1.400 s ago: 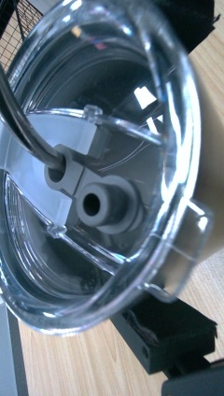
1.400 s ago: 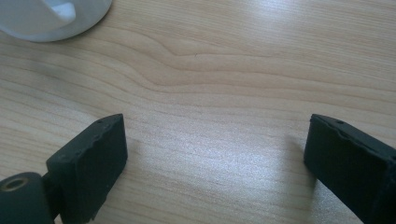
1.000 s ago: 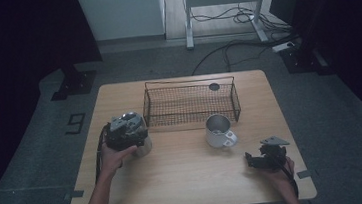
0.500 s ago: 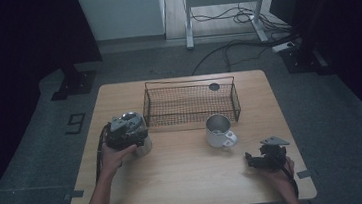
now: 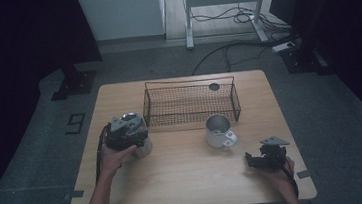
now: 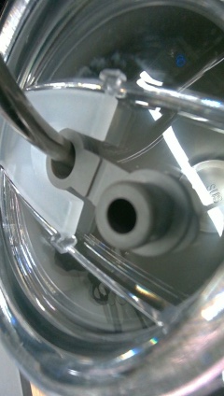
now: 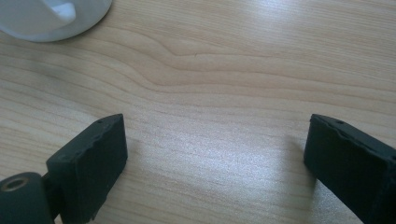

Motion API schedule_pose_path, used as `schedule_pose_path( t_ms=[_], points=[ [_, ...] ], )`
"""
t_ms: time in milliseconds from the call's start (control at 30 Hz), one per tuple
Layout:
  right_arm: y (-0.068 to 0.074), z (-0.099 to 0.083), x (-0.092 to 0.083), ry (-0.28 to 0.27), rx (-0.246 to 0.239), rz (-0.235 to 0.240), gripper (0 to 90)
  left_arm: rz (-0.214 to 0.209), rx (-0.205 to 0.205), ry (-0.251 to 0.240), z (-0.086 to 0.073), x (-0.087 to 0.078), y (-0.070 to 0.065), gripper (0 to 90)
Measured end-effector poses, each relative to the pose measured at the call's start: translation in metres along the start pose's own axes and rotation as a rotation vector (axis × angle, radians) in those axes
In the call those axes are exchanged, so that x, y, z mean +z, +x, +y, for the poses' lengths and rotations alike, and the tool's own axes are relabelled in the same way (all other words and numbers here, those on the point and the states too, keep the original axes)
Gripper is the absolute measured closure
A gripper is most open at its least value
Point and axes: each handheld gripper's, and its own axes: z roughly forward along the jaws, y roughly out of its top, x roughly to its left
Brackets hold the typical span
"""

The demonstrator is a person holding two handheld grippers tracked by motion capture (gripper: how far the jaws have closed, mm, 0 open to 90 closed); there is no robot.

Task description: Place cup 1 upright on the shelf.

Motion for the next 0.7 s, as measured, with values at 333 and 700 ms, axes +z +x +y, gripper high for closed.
schedule_pose_path(
  t_ms=[333, 700],
  points=[
    [0.000, 0.000, 0.000, 0.000, 0.000, 0.000, 6.0, 0.009, -0.007, -0.025, 0.007, -0.010, -0.002, 3.8],
    [0.000, 0.000, 0.000, 0.000, 0.000, 0.000, 6.0, -0.017, 0.001, -0.037, 0.019, -0.021, -0.005, 3.9]
  ],
)
